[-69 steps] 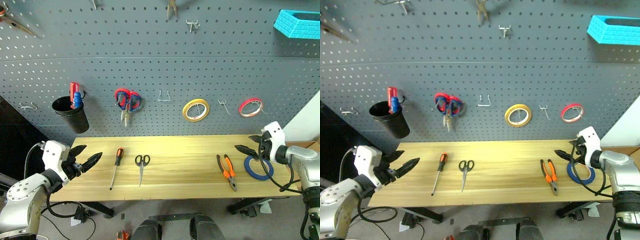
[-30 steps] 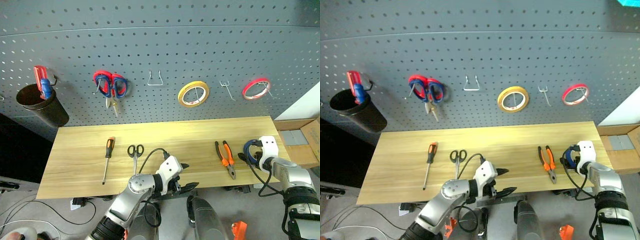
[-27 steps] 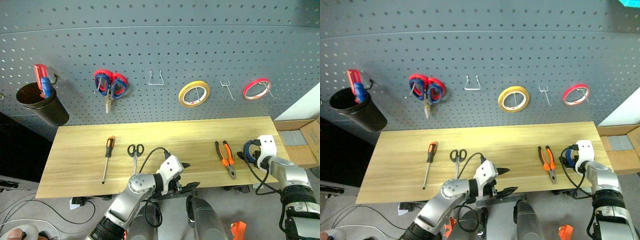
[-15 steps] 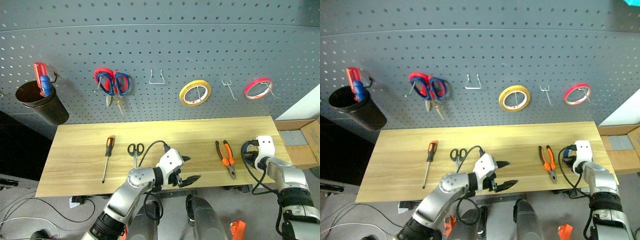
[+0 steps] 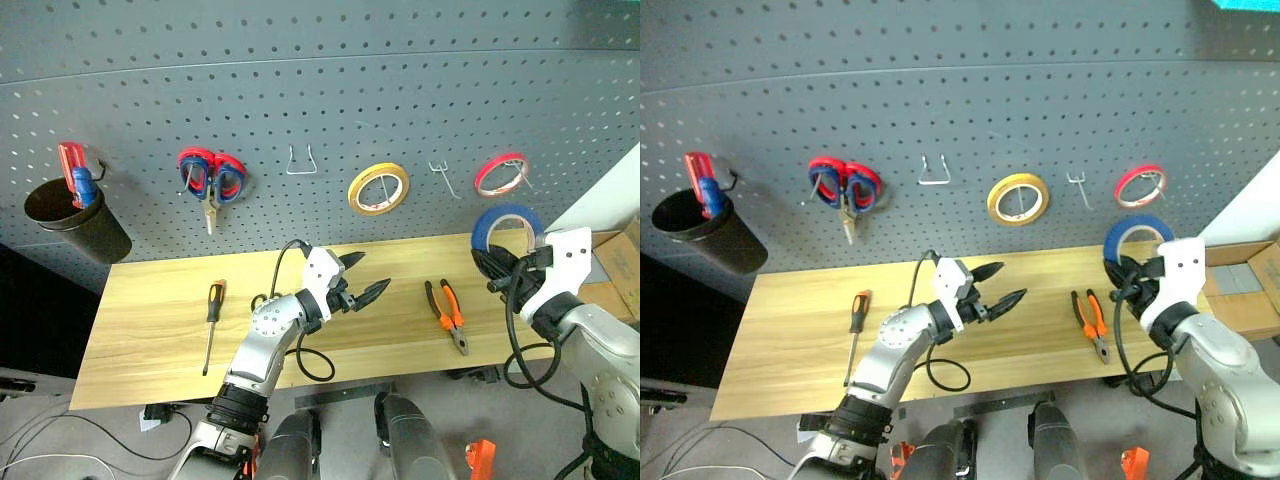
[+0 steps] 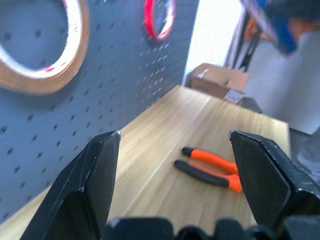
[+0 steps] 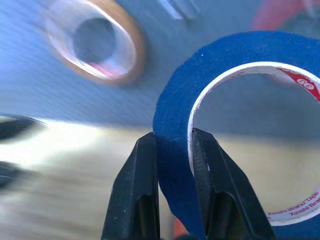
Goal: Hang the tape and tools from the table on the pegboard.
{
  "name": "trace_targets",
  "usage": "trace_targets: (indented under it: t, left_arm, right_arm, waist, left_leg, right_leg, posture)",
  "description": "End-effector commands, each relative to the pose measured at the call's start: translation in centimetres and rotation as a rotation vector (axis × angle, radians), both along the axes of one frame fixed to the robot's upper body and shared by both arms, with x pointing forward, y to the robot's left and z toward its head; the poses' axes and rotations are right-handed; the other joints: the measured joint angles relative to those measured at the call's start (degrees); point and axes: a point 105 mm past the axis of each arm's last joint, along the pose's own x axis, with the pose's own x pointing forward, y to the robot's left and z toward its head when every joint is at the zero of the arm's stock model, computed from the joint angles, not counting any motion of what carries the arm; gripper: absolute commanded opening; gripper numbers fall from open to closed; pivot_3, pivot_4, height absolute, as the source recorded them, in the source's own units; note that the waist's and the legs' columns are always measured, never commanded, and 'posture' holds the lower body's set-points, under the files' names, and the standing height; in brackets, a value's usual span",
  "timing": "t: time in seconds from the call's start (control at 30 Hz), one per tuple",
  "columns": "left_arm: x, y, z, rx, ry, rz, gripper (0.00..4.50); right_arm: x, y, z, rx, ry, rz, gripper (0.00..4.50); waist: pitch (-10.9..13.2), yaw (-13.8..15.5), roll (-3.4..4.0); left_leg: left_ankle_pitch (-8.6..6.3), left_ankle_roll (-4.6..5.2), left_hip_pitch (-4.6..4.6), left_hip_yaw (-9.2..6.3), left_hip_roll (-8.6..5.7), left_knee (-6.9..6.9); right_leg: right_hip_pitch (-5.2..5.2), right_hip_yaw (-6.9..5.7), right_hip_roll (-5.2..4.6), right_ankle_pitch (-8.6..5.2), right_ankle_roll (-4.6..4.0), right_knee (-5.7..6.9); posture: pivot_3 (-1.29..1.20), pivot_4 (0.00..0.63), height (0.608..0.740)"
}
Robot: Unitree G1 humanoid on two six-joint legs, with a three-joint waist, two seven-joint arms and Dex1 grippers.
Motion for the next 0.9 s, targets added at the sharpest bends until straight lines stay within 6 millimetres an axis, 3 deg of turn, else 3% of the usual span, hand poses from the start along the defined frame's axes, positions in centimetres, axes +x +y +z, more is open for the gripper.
trace_targets:
  t: [0.03, 0.17, 0.3, 0.7, 0.9]
  left_arm:
    - [-0.2, 0.1, 1.1, -0.046, -0.037, -0.012, 3.75]
    - [-0.1, 0.1, 1.3, -0.054, -0.047, 0.001, 3.75]
    - [0.2, 0.4, 1.8, -0.066, -0.063, 0.032, 3.75]
    - [0.1, 2.4, 2.0, -0.069, -0.058, 0.137, 3.75]
    - [-0.4, 2.7, 2.1, -0.071, -0.045, 0.164, 3.75]
  right_arm:
    - [-0.4, 1.2, 1.9, 0.005, -0.083, 0.030, 0.36]
    - [0.7, 2.7, 3.2, 0.049, -0.139, 0.090, 0.36]
    - [2.6, 3.7, 3.2, 0.056, -0.144, 0.121, 0.36]
    - [7.1, 6.3, 0.0, 0.094, -0.089, 0.238, 0.36]
    - [10.9, 7.0, -2.0, 0.075, -0.071, 0.201, 0.36]
  waist:
    - [-0.2, -0.5, -0.03]
    - [-0.4, -1.9, 0.07]
    - [-1.7, -3.1, 0.33]
    - [-2.9, -3.0, 0.44]
    - [-3.0, -2.7, 0.39]
  left_leg:
    - [-0.01, 0.03, -0.01, 0.01, 0.00, 0.12]
    - [-0.02, 0.11, -0.04, 0.03, 0.05, 0.46]
    - [0.03, 0.16, 0.03, 0.02, 0.12, 0.52]
    - [0.04, 0.16, 0.23, 0.11, 0.13, 0.52]
    - [0.03, 0.16, 0.58, 0.46, 0.12, 0.51]
  right_leg:
    - [0.03, 0.01, 0.00, 0.04, -0.02, 0.00]
    - [0.11, 0.06, 0.08, 0.17, -0.01, 0.03]
    - [0.22, 0.08, 0.23, 0.22, 0.08, 0.05]
    - [0.26, 0.44, 0.58, 0.41, -0.14, 0.20]
    - [0.25, 1.05, 0.66, 0.42, -0.15, 0.57]
  posture:
    - [-0.43, 0.184, 0.740]
    - [-0.41, 0.161, 0.740]
    - [-0.37, 0.144, 0.740]
    - [-0.25, 0.135, 0.740]
    - [-0.22, 0.136, 0.740]
